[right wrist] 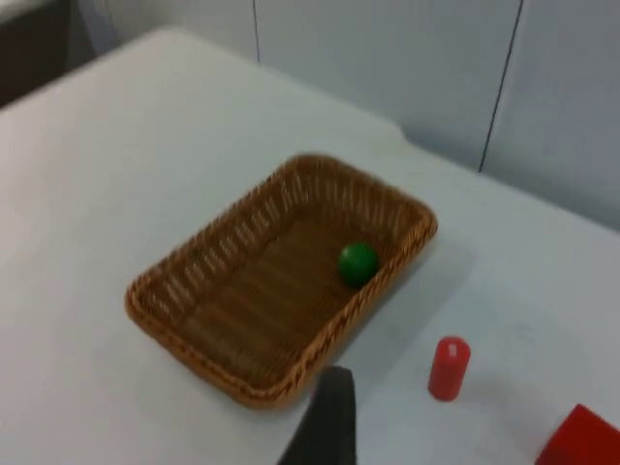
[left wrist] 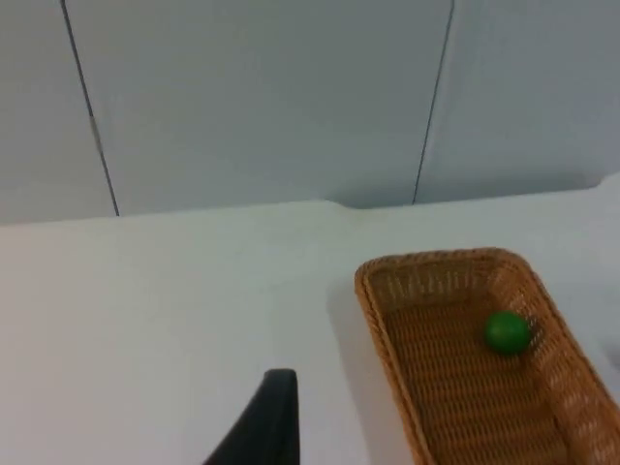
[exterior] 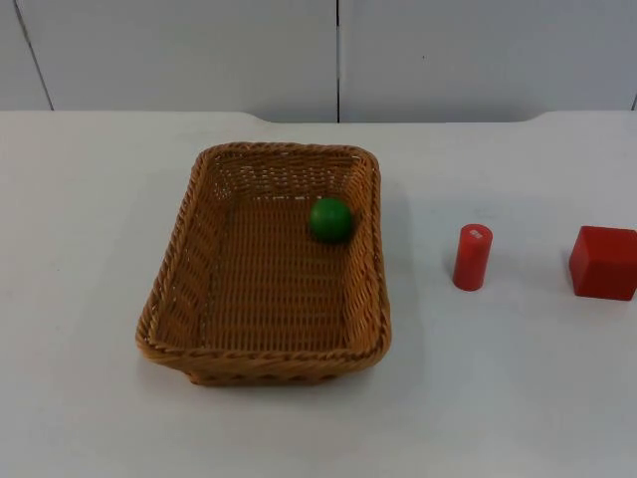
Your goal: Pick up the basket with the left hand and place the object to the left of the red cylinder into the basket with the right hand.
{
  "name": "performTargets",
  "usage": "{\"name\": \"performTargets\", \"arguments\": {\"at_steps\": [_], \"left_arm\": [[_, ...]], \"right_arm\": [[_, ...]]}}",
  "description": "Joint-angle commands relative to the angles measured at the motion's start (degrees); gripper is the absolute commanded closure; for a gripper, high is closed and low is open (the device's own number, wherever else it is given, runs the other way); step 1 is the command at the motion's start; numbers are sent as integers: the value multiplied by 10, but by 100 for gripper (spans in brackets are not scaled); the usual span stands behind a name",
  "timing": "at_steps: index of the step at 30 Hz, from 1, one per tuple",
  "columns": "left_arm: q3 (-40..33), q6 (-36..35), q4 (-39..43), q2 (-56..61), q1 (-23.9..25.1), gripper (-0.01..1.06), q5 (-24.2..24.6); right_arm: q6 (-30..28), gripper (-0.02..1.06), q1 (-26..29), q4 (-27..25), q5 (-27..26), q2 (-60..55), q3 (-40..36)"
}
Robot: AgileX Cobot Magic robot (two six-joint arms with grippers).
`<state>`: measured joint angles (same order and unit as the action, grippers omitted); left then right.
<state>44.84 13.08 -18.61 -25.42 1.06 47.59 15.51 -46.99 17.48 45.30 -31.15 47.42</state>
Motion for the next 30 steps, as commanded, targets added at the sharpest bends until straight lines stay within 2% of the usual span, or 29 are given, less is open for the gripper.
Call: {"name": "performTargets", "arguments": {"at_steps": [1, 5, 12, 19, 25, 30], "left_arm": [[-19, 0, 13, 46, 1, 0, 28], [-33, 0, 26, 115, 1, 0, 78], [-80, 0, 30, 190, 1, 0, 80], [-151, -21, 38, 254, 1, 0, 81], [-152, -77, 74, 254, 1, 0, 86], [-152, -79, 80, 254, 1, 0, 86]], "right_arm": [[-8, 31, -1, 2, 17, 35, -1], [-34, 31, -1, 2, 59, 99, -1], [-46, 31, -1, 2, 102, 158, -2], [-48, 31, -1, -2, 108, 242, -72], [-62, 31, -1, -16, 131, 311, -108], [-62, 31, -2, -16, 161, 311, -112]]}}
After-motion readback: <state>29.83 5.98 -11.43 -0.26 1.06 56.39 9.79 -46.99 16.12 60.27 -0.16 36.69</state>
